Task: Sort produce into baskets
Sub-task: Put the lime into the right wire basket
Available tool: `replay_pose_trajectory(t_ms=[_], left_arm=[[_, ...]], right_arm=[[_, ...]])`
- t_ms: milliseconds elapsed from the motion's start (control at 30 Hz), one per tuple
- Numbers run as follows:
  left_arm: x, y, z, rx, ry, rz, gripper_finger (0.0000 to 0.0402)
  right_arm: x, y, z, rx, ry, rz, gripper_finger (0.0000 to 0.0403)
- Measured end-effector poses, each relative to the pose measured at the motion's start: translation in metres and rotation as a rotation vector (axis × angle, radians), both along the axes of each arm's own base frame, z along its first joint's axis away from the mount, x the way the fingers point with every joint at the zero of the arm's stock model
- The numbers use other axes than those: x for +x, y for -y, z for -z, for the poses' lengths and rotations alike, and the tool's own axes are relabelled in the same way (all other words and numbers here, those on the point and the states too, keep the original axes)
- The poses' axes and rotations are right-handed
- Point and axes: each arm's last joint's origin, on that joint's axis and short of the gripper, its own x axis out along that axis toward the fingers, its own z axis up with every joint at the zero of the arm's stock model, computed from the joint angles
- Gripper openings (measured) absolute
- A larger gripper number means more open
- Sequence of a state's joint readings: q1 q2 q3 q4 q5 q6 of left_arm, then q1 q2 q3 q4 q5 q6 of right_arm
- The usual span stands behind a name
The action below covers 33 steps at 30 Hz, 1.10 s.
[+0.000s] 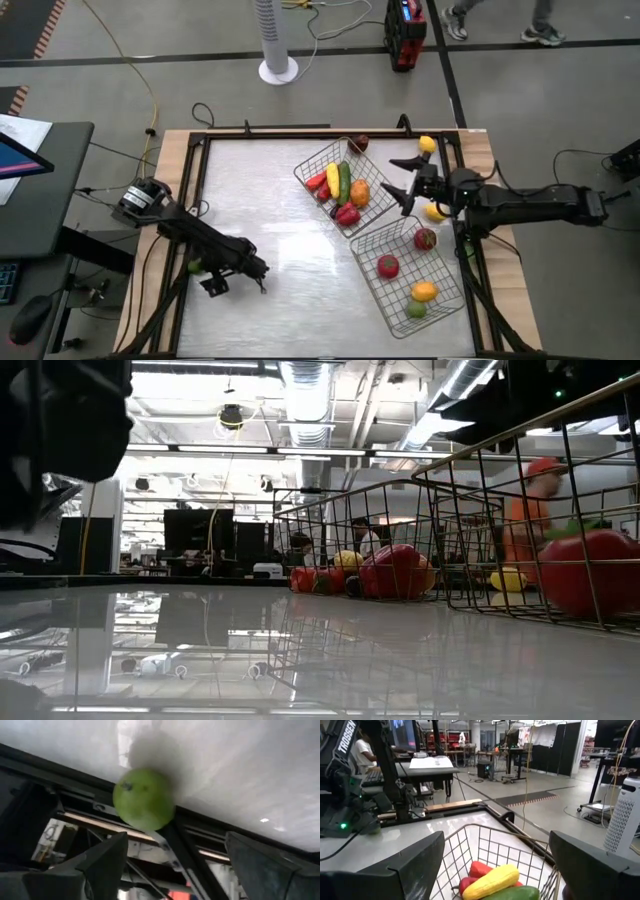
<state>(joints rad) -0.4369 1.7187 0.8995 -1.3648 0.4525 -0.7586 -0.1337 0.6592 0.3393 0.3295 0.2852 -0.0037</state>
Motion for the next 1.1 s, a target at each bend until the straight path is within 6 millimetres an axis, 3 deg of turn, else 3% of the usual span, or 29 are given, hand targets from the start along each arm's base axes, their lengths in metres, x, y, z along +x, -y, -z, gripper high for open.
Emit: replay_pose_trajectory(t_ms=[367, 800, 933, 1100], left_arm=[[-0.014, -0.003, 0.021, -0.013, 0.026, 0.075, 0.0306], [-0.019, 0.001, 0.021, -0.006, 0.01, 0.091, 0.0161], [-0.011, 0.004, 0.016, -0.014, 0.042, 0.09, 0.0148], [0.015, 0.003, 0.0, 0.058, 0.184, 0.142, 0.0152]], right_arm=[[0.003, 0.0, 0.002, 0.01, -0.009, -0.002, 0.0385], [0.003, 0.0, 0.002, 0.026, -0.004, -0.014, 0.0385], [0.004, 0.0, 0.002, 0.028, 0.003, -0.026, 0.0385], [0.004, 0.0, 0.001, 0.028, 0.01, -0.026, 0.0385]])
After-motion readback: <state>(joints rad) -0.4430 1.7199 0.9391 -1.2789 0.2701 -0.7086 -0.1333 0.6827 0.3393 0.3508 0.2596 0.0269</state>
